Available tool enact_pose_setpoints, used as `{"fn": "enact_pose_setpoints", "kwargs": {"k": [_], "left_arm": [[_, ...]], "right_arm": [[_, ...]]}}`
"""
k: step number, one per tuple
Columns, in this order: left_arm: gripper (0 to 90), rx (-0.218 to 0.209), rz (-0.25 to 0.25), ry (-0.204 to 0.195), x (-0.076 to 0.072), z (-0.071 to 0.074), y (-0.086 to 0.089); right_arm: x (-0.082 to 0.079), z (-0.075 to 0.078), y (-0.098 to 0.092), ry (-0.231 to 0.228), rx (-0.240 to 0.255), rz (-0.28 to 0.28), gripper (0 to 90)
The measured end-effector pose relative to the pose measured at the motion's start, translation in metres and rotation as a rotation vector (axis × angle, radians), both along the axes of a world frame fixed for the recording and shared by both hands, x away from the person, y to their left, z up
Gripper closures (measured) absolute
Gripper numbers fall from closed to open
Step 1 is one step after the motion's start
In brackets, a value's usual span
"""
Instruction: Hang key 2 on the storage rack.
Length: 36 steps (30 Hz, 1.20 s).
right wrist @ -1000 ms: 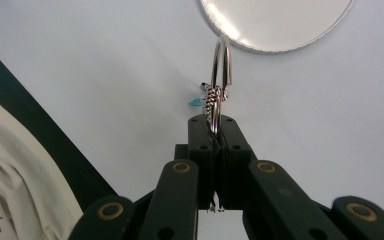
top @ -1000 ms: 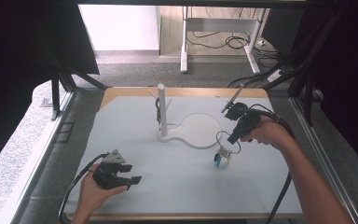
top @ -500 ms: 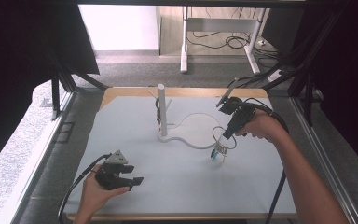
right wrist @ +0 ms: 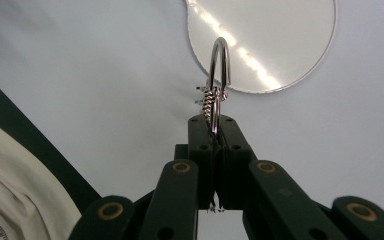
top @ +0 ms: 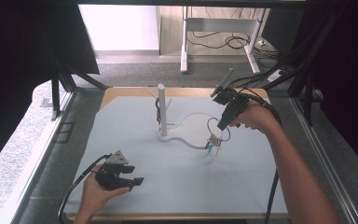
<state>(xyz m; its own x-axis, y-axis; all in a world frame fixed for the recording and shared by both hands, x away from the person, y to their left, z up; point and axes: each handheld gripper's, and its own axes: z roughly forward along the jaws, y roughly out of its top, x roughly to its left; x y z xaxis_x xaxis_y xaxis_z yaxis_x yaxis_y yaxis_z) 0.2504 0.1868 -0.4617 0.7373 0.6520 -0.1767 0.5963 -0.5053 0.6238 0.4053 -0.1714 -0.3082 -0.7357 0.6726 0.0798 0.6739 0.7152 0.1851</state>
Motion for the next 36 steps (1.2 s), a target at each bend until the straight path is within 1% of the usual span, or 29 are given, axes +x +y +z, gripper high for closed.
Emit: {"fn": "enact_pose_setpoints", "kwargs": {"k": [4, 6, 8, 9, 10, 13, 14, 18, 21, 26, 31, 36], "left_arm": [[40.4, -0.001, 0.001, 0.005, 0.0, 0.0, 0.0], [40.5, -0.003, 0.003, 0.001, 0.0, 0.0, 0.001], [40.5, -0.004, 0.004, 0.003, 0.0, 0.001, 0.001], [40.5, -0.007, 0.006, 0.004, 0.0, 0.0, 0.001], [40.5, -0.008, 0.006, 0.005, 0.0, 0.0, 0.0], [40.5, -0.009, 0.001, 0.005, 0.0, 0.0, 0.0], [40.5, -0.011, 0.001, 0.006, 0.0, 0.0, 0.0], [40.6, -0.01, -0.002, 0.006, -0.001, 0.0, 0.0], [40.7, -0.006, -0.005, 0.004, 0.0, 0.0, 0.0], [40.7, -0.007, -0.005, 0.01, 0.0, -0.001, -0.001], [40.7, -0.005, -0.008, 0.01, 0.0, -0.002, -0.002], [40.7, -0.009, -0.01, 0.012, 0.0, -0.002, -0.003]], "right_arm": [[0.007, 0.0, 0.004, 0.003, 0.0, -0.011, 87.0], [0.01, 0.001, 0.005, 0.007, -0.001, -0.017, 87.0], [0.013, 0.002, 0.006, -0.002, -0.003, -0.022, 87.0], [0.015, 0.003, 0.008, -0.013, -0.012, -0.034, 87.0], [0.016, 0.003, 0.008, -0.011, -0.009, -0.038, 87.0], [0.019, 0.004, 0.011, -0.018, -0.004, -0.033, 87.0], [0.019, 0.004, 0.012, -0.013, -0.003, -0.04, 87.0], [0.023, 0.005, 0.014, -0.01, 0.008, -0.039, 87.0], [0.025, 0.006, 0.017, -0.009, 0.003, -0.032, 87.0], [0.028, 0.008, 0.019, -0.015, 0.002, -0.033, 87.0], [0.031, 0.01, 0.023, -0.021, 0.004, -0.028, 87.0], [0.034, 0.011, 0.029, -0.017, 0.012, -0.024, 87.0]]}}
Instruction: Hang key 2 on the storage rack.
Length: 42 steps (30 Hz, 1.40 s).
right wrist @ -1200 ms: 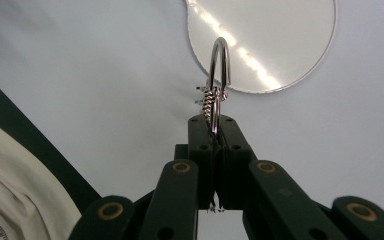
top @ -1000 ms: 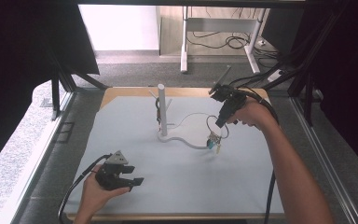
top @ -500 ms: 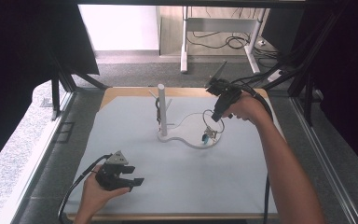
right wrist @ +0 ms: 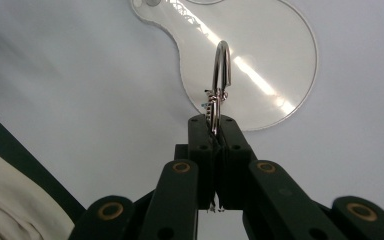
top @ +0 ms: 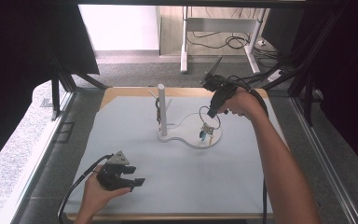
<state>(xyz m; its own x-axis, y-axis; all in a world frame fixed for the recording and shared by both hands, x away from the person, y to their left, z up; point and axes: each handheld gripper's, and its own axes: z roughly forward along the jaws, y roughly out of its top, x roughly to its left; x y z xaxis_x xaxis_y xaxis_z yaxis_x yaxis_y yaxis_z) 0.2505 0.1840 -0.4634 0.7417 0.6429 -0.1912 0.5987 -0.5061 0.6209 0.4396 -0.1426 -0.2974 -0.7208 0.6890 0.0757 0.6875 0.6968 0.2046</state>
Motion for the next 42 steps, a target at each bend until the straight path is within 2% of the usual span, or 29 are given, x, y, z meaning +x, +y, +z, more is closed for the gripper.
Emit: {"fn": "enact_pose_setpoints", "kwargs": {"k": [7, 9, 23, 30, 34, 42], "left_arm": [[40.6, -0.001, -0.004, -0.001, 0.0, -0.001, -0.002], [40.5, -0.002, -0.005, 0.0, 0.001, 0.0, -0.002], [40.4, 0.002, -0.018, -0.003, 0.001, 0.0, -0.003], [40.4, -0.006, -0.016, -0.009, 0.0, 0.002, -0.001], [40.4, -0.004, -0.016, -0.012, 0.0, 0.003, 0.0], [40.4, -0.007, -0.017, -0.013, 0.0, 0.003, 0.001]], "right_arm": [[0.008, -0.001, 0.01, 0.0, -0.005, 0.004, 87.0], [0.01, -0.001, 0.012, -0.004, 0.018, 0.004, 87.0], [0.027, -0.001, 0.027, -0.012, 0.014, -0.008, 86.9], [0.031, -0.003, 0.034, -0.016, -0.001, 0.001, 87.0], [0.033, -0.004, 0.038, -0.013, 0.014, -0.001, 87.0], [0.036, -0.006, 0.048, -0.02, 0.012, 0.014, 87.0]]}}
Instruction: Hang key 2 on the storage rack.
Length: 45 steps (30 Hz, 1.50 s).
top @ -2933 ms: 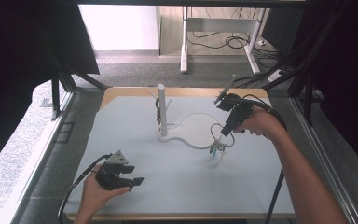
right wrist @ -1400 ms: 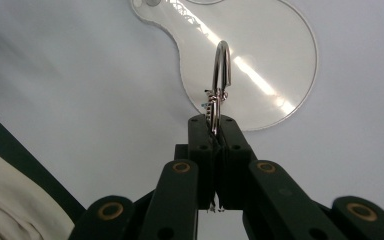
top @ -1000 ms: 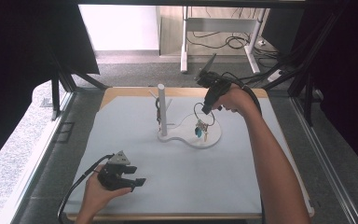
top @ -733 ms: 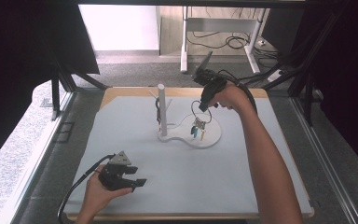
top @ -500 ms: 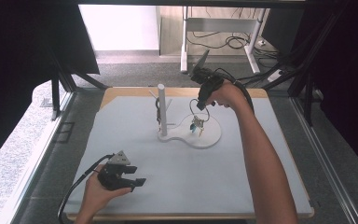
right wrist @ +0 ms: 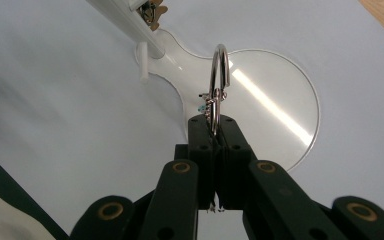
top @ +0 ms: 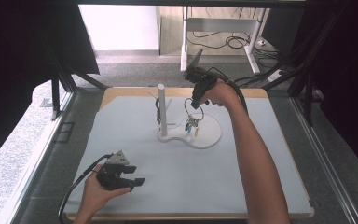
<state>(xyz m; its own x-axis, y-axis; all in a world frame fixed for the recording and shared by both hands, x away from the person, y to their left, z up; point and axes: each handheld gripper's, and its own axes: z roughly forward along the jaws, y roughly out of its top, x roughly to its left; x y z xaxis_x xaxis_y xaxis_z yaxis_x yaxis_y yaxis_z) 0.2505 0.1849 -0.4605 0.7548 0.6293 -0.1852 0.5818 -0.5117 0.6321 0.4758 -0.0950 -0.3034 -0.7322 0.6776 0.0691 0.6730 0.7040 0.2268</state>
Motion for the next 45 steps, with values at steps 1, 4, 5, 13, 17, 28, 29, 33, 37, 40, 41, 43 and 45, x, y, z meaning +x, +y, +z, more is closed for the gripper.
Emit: {"fn": "enact_pose_setpoints", "kwargs": {"k": [1, 4, 5, 13, 17, 28, 29, 33, 37, 40, 41, 43, 45], "left_arm": [[40.4, -0.004, 0.004, 0.001, 0.0, 0.0, 0.0], [40.3, -0.004, 0.006, -0.004, 0.0, 0.001, 0.002], [40.3, -0.006, 0.009, -0.002, 0.0, 0.001, 0.003], [40.3, -0.005, 0.004, -0.002, 0.0, 0.001, 0.002], [40.2, -0.005, 0.003, -0.002, 0.0, 0.001, 0.002], [40.2, -0.006, 0.003, 0.002, -0.001, 0.0, 0.002], [40.2, -0.007, 0.003, 0.002, -0.001, 0.0, 0.002], [40.1, -0.011, 0.003, 0.0, -0.001, 0.001, 0.003], [40.1, -0.013, 0.002, -0.004, -0.001, 0.001, 0.004], [40.1, -0.016, 0.002, 0.0, -0.001, 0.001, 0.003], [40.1, -0.016, 0.001, 0.001, -0.001, 0.001, 0.003], [40.1, -0.018, 0.002, 0.002, -0.001, 0.001, 0.003], [40.1, -0.018, 0.0, 0.002, -0.001, 0.0, 0.003]], "right_arm": [[0.0, 0.0, 0.001, -0.001, -0.002, 0.0, 87.0], [0.002, -0.002, 0.003, -0.004, -0.003, 0.0, 87.0], [0.002, -0.002, 0.004, -0.003, -0.003, -0.001, 87.0], [0.005, -0.005, 0.009, -0.003, 0.0, 0.002, 87.0], [0.007, -0.006, 0.011, -0.006, 0.0, 0.001, 87.0], [0.016, -0.005, 0.016, -0.019, 0.014, -0.004, 87.0], [0.017, -0.005, 0.016, -0.019, 0.018, -0.006, 87.0], [0.02, -0.007, 0.019, -0.022, 0.024, -0.007, 87.0], [0.022, -0.008, 0.023, -0.022, 0.019, -0.005, 87.0], [0.023, -0.008, 0.024, -0.019, 0.031, -0.004, 87.0], [0.024, -0.009, 0.024, -0.02, 0.03, -0.004, 87.0], [0.025, -0.009, 0.026, -0.02, 0.031, -0.002, 87.0], [0.026, -0.009, 0.027, -0.023, 0.036, -0.004, 87.0]]}}
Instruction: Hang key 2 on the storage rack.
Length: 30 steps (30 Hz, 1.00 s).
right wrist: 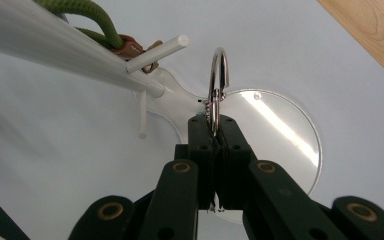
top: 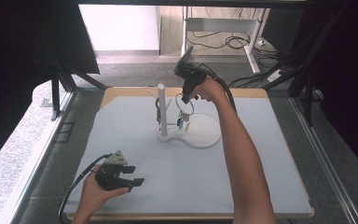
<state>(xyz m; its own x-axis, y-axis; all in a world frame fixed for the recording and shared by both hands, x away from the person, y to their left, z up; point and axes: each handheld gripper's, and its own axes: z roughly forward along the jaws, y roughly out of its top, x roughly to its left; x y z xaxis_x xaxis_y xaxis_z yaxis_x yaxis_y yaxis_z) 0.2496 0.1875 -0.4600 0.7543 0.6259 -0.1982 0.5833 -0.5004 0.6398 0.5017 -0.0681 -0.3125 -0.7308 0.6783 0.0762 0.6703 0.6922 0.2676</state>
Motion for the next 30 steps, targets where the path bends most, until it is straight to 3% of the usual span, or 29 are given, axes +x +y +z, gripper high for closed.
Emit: {"fn": "enact_pose_setpoints", "kwargs": {"k": [21, 30], "left_arm": [[40.1, 0.002, -0.008, -0.003, 0.001, 0.0, 0.001], [40.1, 0.003, -0.013, -0.006, 0.002, 0.0, 0.001]], "right_arm": [[0.01, -0.003, 0.015, -0.019, 0.001, 0.012, 87.0], [0.006, -0.006, 0.024, -0.017, 0.009, 0.033, 87.0]]}}
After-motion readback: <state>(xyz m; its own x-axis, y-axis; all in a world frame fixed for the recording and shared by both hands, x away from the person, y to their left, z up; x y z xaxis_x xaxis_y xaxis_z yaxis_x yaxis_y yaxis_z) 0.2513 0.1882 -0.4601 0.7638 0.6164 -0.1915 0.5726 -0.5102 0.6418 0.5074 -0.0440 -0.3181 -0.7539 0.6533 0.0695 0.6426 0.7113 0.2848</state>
